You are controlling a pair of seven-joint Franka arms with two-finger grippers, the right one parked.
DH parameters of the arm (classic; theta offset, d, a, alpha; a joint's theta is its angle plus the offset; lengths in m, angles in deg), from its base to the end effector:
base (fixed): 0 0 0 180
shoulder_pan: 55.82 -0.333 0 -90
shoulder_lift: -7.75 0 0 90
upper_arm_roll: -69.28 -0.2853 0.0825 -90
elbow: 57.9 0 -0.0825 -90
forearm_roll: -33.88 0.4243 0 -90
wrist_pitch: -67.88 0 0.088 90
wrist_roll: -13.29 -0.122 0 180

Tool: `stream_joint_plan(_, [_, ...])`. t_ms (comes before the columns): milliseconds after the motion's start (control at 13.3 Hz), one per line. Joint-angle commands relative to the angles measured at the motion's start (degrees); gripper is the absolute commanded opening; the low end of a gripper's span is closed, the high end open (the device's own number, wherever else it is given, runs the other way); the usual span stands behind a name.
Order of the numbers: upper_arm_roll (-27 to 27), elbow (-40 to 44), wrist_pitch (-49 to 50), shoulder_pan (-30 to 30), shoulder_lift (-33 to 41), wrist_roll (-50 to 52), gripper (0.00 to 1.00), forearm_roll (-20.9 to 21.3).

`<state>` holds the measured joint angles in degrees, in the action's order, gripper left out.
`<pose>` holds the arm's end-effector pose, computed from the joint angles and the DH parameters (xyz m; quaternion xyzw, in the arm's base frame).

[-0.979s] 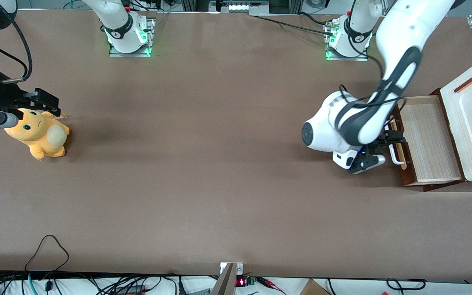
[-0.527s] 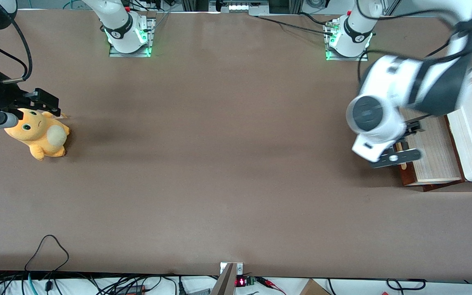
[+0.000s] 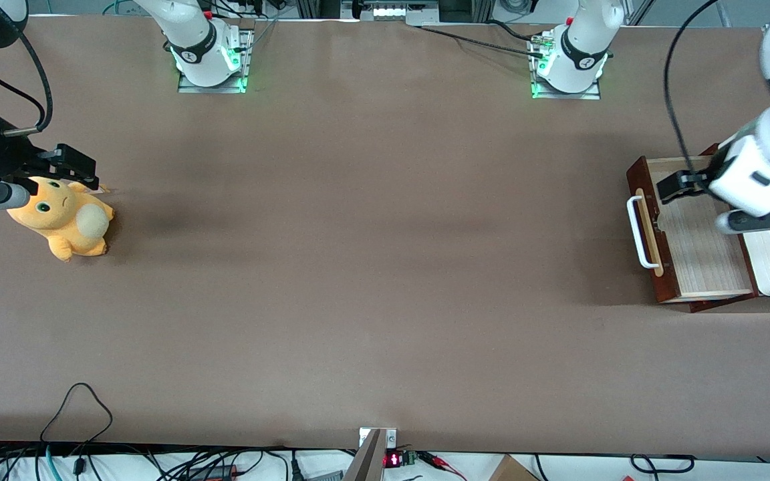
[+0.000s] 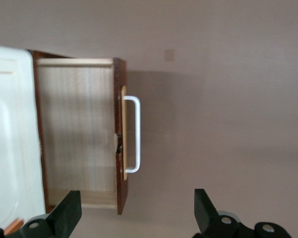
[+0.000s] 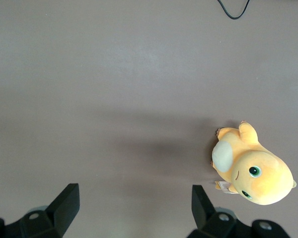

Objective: Open lower drawer with left arm only

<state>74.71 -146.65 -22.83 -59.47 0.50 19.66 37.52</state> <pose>0.6248 -0.0091 0.5142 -0.9979 -0.0382 0.0439 0.0289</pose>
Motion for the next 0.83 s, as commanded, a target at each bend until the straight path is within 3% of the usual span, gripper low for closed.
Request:
stream_joint_plan(0, [-3.8,-7.4,-5.7,1.1,4.5,-6.4,1.00,-3.6])
stream_joint_plan(753, [-3.8,-7.4,-5.5,1.5,5.3,-6.5,1.00,-3.0])
